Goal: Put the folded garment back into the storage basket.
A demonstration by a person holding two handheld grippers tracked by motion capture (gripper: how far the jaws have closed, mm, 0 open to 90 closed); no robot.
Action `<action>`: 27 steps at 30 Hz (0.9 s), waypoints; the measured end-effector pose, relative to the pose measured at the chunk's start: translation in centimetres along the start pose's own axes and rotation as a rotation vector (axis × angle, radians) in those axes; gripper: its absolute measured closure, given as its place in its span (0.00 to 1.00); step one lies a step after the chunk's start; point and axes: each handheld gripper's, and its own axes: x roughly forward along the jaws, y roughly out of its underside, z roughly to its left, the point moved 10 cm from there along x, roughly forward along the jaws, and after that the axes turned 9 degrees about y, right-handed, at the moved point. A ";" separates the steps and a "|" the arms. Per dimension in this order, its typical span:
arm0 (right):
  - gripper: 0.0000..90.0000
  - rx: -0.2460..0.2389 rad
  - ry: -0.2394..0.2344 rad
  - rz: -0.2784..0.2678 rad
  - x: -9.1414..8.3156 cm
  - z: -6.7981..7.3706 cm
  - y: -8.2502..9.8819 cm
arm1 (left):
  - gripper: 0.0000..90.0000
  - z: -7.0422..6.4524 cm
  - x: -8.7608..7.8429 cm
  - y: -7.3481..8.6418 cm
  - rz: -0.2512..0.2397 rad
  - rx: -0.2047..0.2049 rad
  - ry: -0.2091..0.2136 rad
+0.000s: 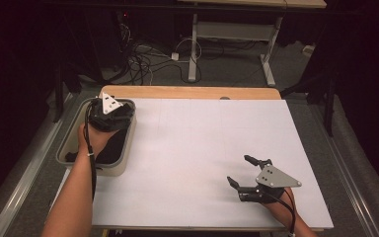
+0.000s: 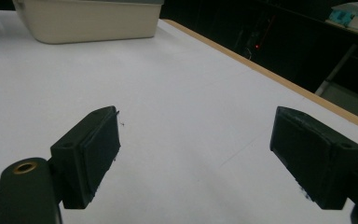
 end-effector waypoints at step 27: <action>0.18 0.002 0.018 0.000 0.2 -0.1 0.0 | 0.19 -3.6 -1.6 -2.4 -0.097 0.061 0.031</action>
